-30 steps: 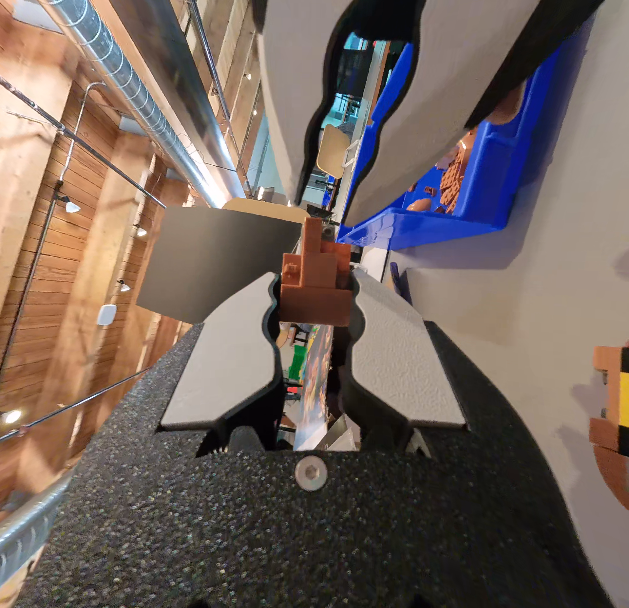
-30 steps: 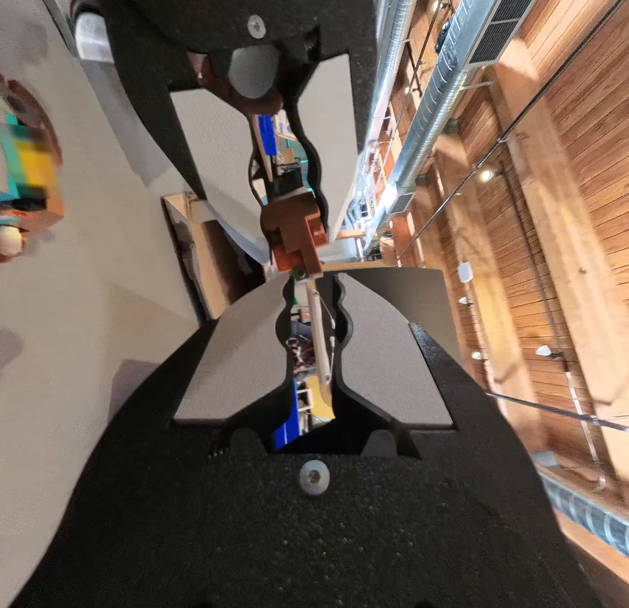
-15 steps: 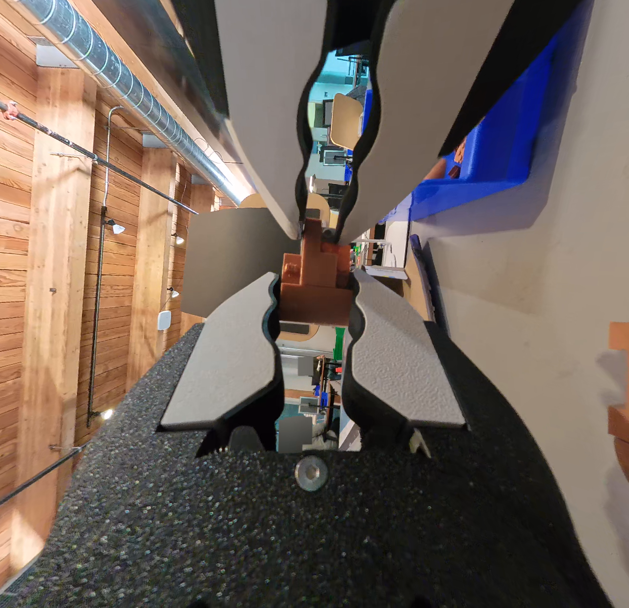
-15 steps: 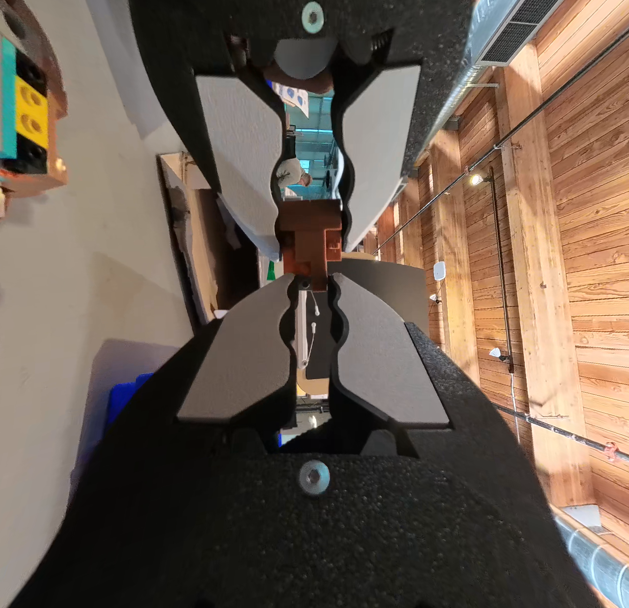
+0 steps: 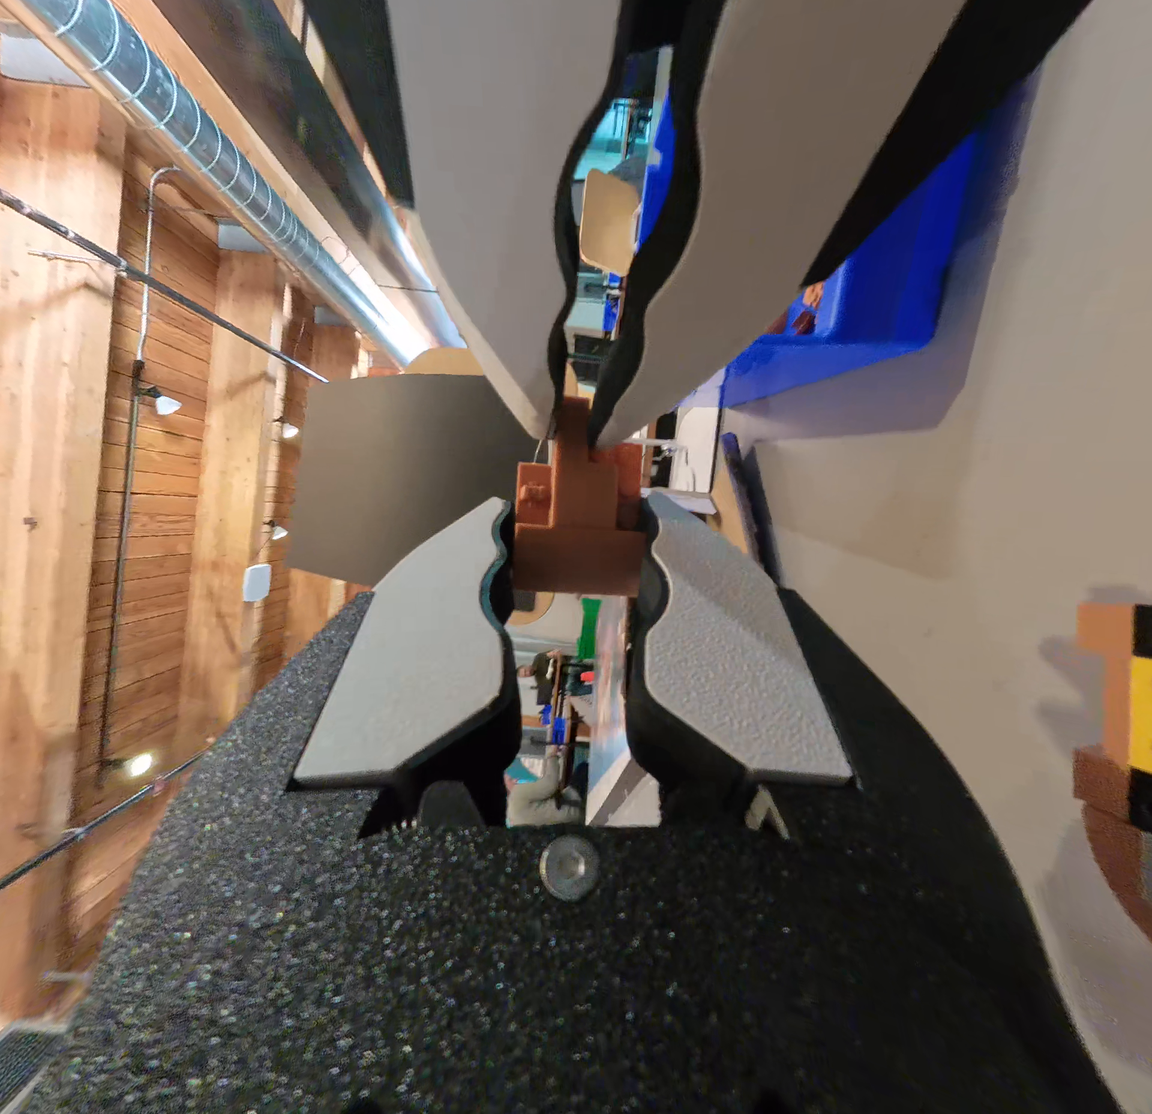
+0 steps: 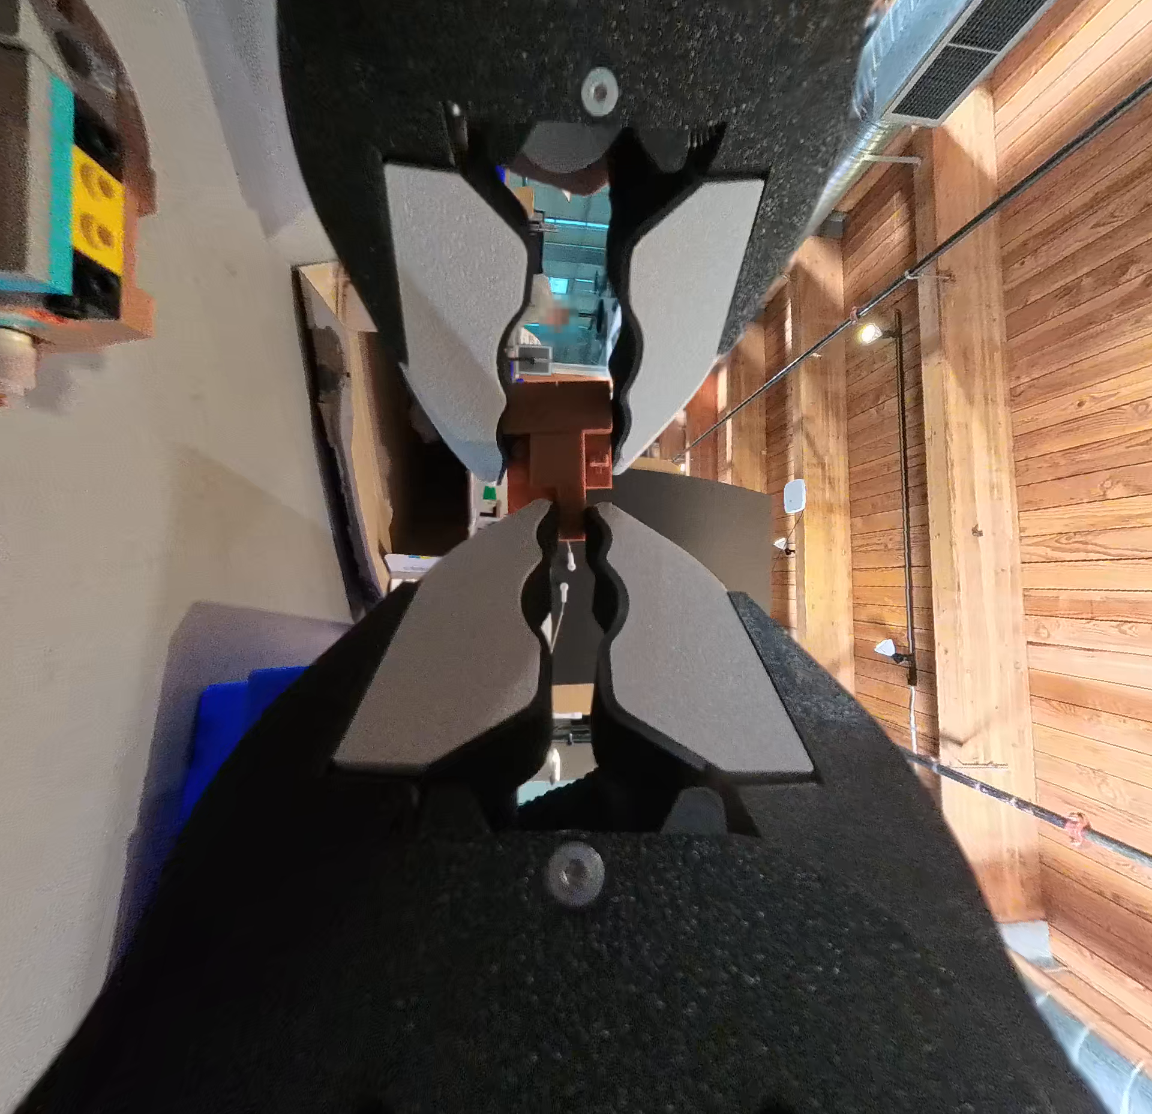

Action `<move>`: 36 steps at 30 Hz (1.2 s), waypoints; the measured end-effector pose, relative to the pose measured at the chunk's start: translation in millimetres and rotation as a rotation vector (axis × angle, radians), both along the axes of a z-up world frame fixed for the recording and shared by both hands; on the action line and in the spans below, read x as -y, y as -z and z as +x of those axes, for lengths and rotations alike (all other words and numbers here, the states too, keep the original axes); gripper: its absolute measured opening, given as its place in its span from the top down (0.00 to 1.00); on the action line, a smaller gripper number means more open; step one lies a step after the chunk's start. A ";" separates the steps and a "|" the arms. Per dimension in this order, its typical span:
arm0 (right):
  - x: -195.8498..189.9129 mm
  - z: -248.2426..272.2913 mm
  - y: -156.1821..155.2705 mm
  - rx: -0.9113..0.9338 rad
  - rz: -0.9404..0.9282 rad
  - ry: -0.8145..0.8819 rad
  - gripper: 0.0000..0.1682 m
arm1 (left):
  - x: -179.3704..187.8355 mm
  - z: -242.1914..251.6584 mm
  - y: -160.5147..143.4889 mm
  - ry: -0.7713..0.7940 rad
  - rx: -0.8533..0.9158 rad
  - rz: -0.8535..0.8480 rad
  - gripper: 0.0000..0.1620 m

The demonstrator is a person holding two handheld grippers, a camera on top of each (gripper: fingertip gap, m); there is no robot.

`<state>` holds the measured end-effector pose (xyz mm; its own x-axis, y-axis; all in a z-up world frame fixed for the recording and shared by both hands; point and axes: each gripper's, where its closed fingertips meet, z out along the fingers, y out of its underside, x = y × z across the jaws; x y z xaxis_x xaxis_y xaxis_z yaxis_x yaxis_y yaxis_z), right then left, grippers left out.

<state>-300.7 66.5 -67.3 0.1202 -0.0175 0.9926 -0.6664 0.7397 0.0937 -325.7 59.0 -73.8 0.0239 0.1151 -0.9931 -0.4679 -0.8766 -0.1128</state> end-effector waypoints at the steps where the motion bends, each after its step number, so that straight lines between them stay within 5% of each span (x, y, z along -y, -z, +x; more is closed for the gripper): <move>1: 0.0 0.6 0.1 0.007 -0.003 -0.005 0.96 | -0.1 0.5 0.3 0.011 0.005 0.004 0.77; 12: 6.5 25.5 3.1 0.001 0.018 -0.151 0.96 | 6.2 -6.7 2.3 0.048 0.159 0.137 0.77; 18: 1.0 10.4 -4.5 0.001 -0.037 -0.085 0.96 | 25.7 -12.7 -13.9 0.069 0.204 0.278 0.77; 23: -62.0 -75.7 9.5 0.389 -0.265 0.286 0.96 | 15.6 -12.2 -1.5 0.121 0.340 0.336 0.77; 28: -91.8 -100.4 26.3 0.663 -0.424 0.375 0.85 | 8.3 -7.8 3.3 0.195 0.498 0.432 0.77; 32: -81.7 -89.0 15.6 0.636 -0.413 0.292 0.82 | 4.0 -3.9 7.7 0.241 0.610 0.477 0.77; 36: -40.7 -42.5 3.3 0.593 -0.325 -0.022 0.80 | -2.3 3.3 14.2 0.290 0.720 0.487 0.77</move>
